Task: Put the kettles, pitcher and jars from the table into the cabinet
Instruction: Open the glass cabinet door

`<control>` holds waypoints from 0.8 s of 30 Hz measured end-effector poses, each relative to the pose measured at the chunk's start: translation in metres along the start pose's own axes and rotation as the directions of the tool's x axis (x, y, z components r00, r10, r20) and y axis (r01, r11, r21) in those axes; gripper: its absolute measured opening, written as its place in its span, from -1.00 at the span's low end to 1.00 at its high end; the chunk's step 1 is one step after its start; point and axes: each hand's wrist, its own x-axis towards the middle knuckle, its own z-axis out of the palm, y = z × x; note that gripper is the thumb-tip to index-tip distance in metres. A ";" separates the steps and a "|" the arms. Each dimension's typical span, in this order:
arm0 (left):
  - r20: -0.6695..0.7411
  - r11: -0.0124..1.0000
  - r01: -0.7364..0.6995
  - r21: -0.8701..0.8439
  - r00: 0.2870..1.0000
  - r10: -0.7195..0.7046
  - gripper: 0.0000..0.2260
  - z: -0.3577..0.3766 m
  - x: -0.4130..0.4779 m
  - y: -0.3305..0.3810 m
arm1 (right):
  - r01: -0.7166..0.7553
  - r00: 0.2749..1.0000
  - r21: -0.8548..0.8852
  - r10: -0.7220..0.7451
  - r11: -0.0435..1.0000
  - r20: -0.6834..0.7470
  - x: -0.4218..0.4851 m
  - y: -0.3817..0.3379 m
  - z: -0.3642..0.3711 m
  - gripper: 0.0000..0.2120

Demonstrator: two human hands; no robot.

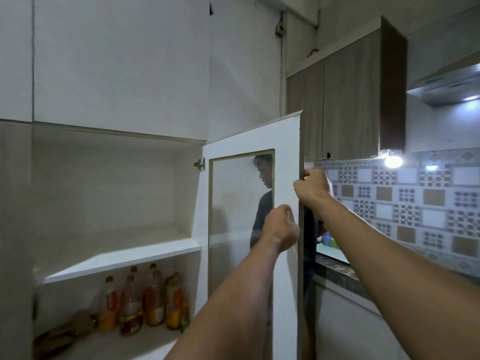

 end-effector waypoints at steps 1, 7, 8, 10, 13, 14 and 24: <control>0.020 1.000 -0.002 0.003 1.000 0.002 -0.65 0.005 0.002 0.001 | -0.010 1.000 -0.001 0.010 1.000 0.018 0.004 0.005 -0.006 -0.82; 0.088 0.997 0.080 0.005 0.993 -0.080 -0.58 0.026 0.017 0.002 | -0.055 0.993 -0.016 0.057 0.998 0.105 0.024 0.033 -0.027 -0.77; 0.080 0.996 0.088 0.019 0.993 -0.090 -0.63 0.027 0.019 -0.001 | -0.058 0.992 -0.033 0.062 0.998 0.114 0.025 0.036 -0.028 -0.75; 0.047 0.993 0.098 0.065 0.994 -0.101 -0.68 0.026 0.023 -0.008 | -0.050 0.989 -0.078 0.060 0.996 0.134 0.023 0.038 -0.030 -0.66; 0.010 0.987 0.112 0.119 0.993 -0.114 -0.60 0.015 0.026 -0.022 | 0.000 0.997 -0.177 0.014 0.984 0.079 0.018 0.033 -0.024 -0.59; 0.002 0.984 0.114 0.138 0.993 -0.115 -0.57 0.009 0.026 -0.028 | 0.022 0.999 -0.211 -0.012 0.977 0.047 0.014 0.028 -0.019 -0.60; -0.266 0.858 0.207 0.470 0.960 -0.086 -0.48 -0.109 0.031 -0.140 | 0.419 0.886 -0.354 -0.292 0.836 0.359 -0.042 -0.014 0.148 -0.54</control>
